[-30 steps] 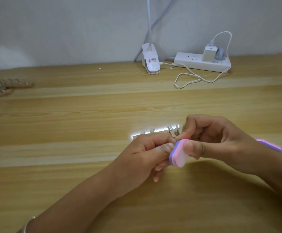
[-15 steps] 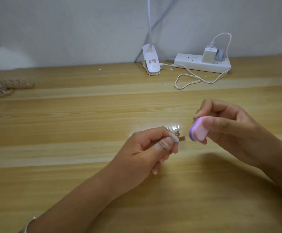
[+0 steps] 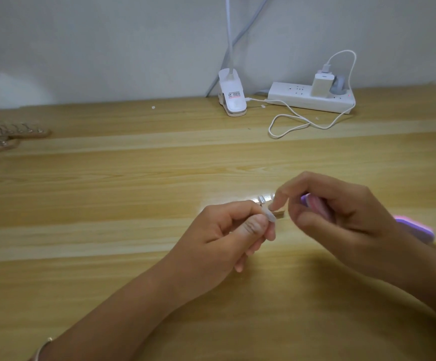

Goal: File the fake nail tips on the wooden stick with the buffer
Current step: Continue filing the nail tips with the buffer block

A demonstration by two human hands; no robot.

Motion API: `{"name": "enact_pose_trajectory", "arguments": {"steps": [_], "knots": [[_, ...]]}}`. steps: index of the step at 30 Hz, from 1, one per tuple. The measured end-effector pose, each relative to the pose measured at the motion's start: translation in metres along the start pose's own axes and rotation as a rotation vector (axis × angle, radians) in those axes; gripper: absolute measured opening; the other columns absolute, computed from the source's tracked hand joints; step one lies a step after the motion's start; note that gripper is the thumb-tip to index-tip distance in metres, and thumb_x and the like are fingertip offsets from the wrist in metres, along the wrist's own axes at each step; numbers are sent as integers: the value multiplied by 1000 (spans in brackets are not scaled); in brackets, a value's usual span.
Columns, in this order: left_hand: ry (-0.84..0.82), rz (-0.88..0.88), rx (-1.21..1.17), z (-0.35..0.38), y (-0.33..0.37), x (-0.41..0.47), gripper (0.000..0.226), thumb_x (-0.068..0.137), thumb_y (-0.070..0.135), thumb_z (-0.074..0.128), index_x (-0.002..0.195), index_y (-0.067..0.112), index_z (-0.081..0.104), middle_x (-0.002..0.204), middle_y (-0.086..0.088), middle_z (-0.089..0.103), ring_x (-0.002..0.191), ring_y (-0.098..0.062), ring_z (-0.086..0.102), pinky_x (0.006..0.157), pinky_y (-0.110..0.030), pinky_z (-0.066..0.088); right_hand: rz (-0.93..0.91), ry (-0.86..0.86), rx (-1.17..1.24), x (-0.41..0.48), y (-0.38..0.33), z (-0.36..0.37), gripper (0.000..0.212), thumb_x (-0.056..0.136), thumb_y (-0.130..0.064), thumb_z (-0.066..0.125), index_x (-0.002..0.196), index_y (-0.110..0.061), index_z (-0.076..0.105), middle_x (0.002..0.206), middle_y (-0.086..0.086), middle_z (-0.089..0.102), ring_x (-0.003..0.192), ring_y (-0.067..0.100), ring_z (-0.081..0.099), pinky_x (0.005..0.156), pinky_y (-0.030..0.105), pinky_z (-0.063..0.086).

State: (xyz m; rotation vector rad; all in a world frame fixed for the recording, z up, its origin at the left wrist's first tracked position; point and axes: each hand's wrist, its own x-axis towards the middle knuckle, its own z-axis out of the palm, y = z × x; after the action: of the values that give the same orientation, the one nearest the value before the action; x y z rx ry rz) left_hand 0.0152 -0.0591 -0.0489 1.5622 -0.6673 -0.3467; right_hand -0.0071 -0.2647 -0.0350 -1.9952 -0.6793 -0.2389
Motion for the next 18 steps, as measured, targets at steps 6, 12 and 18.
{"name": "enact_pose_trajectory", "arguments": {"steps": [6,12,18], "knots": [[-19,2,-48,0,-1,-1,26,98,17,47,82,17,68,66,6,53,61,-11,48,48,-27,43,-56,64,-99,0,2,5,15,86,-23,75,100,-20,74,61,-10,44,56,2,42,61,11,36],[-16,-8,-76,1,-4,-1,24,98,16,47,84,12,67,69,2,58,62,-13,53,48,-25,44,-73,141,-78,0,1,7,15,83,-27,73,90,-14,75,64,-23,53,58,-1,52,64,8,39],[-15,-4,-93,1,-1,-1,24,98,15,46,85,14,66,71,1,62,63,-13,56,48,-25,44,-76,198,-114,-2,-2,10,13,83,-27,78,88,-15,75,74,-14,68,67,5,64,65,15,48]]}}
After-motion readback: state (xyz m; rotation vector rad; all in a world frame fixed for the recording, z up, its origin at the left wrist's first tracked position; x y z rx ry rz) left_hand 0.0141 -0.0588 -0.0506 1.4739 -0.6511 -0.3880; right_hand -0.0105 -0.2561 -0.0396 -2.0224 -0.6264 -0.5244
